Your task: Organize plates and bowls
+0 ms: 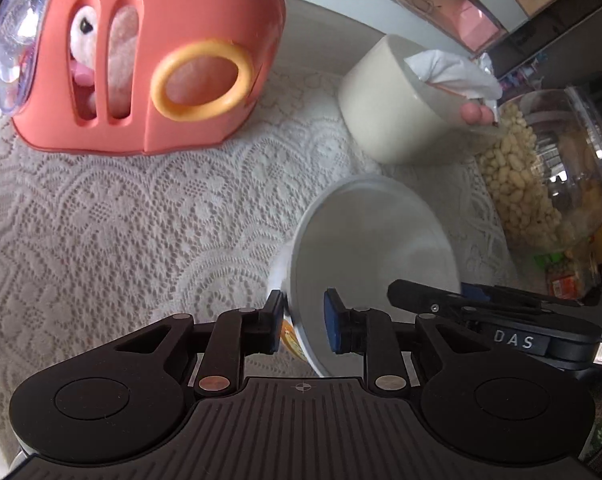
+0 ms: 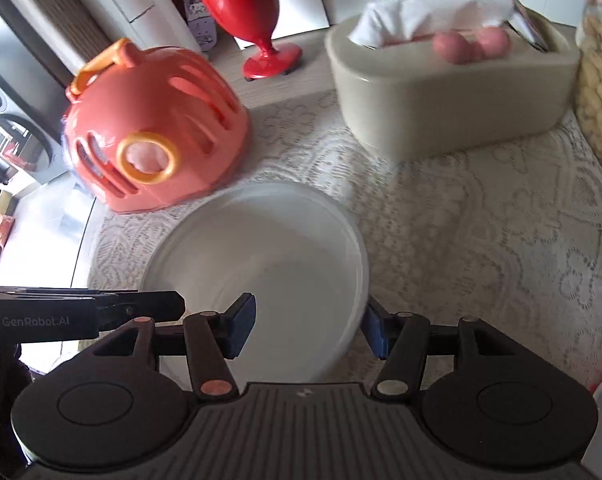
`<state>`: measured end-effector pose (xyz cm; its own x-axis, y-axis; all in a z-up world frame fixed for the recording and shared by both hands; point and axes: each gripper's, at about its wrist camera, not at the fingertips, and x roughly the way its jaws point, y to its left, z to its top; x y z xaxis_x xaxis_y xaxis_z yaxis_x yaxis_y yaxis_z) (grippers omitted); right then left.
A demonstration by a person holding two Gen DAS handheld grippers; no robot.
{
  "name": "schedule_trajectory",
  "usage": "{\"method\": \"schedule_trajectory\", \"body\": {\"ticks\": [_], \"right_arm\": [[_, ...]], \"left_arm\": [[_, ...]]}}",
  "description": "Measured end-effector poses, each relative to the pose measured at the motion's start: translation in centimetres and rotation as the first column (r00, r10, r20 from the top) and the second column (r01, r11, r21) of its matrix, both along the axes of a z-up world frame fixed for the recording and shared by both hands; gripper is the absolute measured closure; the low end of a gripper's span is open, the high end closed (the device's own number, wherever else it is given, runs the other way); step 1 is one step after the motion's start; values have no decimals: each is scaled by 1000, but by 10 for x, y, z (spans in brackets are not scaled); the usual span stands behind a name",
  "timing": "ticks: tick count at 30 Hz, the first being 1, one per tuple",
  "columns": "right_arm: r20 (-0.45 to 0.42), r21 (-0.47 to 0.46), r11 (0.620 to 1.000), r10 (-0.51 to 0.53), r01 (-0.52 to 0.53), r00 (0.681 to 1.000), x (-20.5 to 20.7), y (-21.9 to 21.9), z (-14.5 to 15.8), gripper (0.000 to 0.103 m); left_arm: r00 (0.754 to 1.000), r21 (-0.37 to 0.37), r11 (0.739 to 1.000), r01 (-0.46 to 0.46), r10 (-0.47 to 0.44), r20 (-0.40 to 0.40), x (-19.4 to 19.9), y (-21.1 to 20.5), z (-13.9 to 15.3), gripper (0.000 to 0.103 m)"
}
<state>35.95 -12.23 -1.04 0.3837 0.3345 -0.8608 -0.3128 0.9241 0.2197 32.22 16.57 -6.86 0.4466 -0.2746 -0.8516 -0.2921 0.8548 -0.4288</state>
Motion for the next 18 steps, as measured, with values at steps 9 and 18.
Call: {"method": "schedule_trajectory", "body": {"ticks": [9,18], "right_arm": [[-82,202,976,-64,79,995,8,-34,-18,44],[157,202,979,10,-43,987,-81,-60,85,42]], "left_arm": [[994,11,999,-45,44,103,-3,-13,29,78],[984,-50,999,2,8,181,-80,-61,118,75]]}}
